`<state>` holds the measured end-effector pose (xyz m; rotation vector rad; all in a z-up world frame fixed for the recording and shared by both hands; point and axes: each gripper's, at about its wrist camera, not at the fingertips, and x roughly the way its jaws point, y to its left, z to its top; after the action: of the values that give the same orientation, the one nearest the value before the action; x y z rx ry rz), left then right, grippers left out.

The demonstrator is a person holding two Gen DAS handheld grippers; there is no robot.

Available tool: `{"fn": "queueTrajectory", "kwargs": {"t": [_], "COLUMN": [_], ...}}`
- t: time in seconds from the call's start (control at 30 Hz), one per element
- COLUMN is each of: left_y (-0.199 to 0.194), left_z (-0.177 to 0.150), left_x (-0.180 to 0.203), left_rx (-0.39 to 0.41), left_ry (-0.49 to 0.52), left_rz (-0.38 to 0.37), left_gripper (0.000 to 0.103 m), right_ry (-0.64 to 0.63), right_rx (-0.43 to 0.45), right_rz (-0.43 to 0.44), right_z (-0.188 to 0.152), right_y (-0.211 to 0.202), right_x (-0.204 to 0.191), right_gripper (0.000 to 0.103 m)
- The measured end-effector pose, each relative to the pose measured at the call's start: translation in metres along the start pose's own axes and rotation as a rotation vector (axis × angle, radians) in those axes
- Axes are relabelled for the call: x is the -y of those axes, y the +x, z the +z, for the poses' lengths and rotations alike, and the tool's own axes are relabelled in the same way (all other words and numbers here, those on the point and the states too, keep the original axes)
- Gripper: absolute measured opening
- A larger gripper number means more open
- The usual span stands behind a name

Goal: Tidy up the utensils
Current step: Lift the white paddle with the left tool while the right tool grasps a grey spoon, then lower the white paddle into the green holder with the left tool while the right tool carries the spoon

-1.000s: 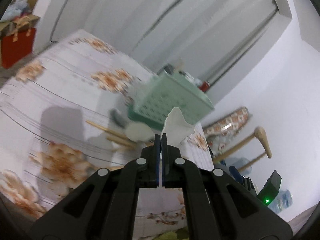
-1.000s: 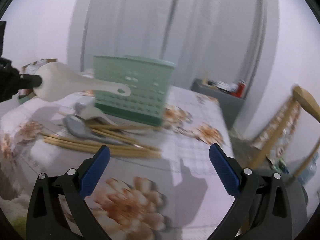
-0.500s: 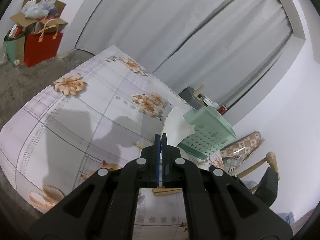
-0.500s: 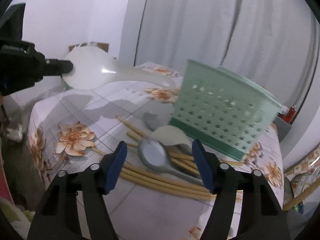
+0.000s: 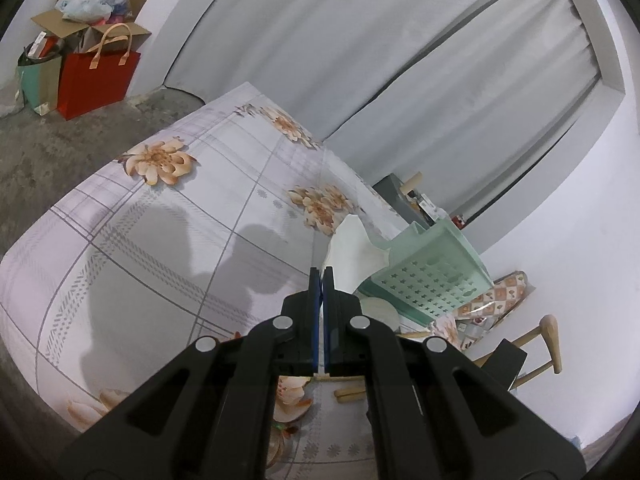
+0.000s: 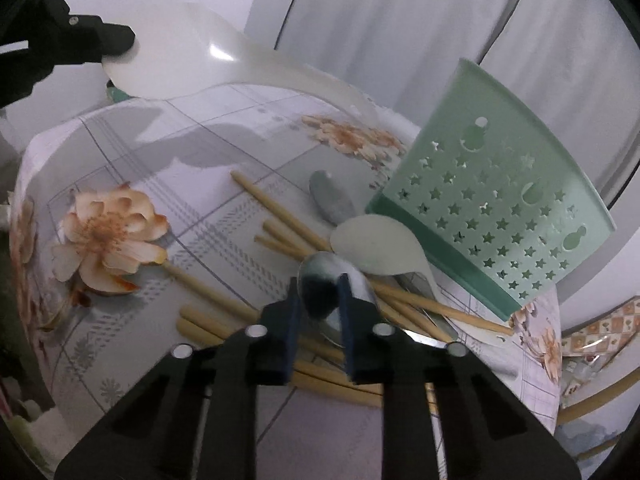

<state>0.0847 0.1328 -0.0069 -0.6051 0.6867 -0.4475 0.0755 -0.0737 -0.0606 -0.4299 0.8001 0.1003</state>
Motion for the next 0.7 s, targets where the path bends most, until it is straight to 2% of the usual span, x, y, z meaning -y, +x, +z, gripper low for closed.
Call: {"fn": "queueTrajectory", "kwargs": {"t": [0.2,0.37,0.47,0.57,0.7], "left_y": [-0.007,-0.015,-0.017,-0.014,0.001], "left_z": [0.005,0.017,0.029,0.04,0.048], "left_x": [0.008,0.034,0.06,0.091,0.133], "left_rx": [0.032,0.08,0.109,0.141,0.122], "left_ry": [0.034,0.113,0.187,0.292,0.476], "left_rz": [0.005,-0.023,-0.046,-0.037,0.051], "left_gripper": [0.0,0.0,0.0,0.0,0.0], "right_ry": [0.015,0.045,0.088,0.15,0.249], "right_rx": [0.048,0.124,0.175,0.215,0.255], "right_rz": [-0.007,0.001,0.011,0.018,0.038], "right_z": [0.002,0.005,0.009,0.011,0.01], "right_y": [-0.01,-0.035,-0.053,-0.069,-0.087], "right_x": [0.005,0.019,0.034,0.058,0.092], "right_gripper": [0.008,0.006,0.004,0.003,0.003]}}
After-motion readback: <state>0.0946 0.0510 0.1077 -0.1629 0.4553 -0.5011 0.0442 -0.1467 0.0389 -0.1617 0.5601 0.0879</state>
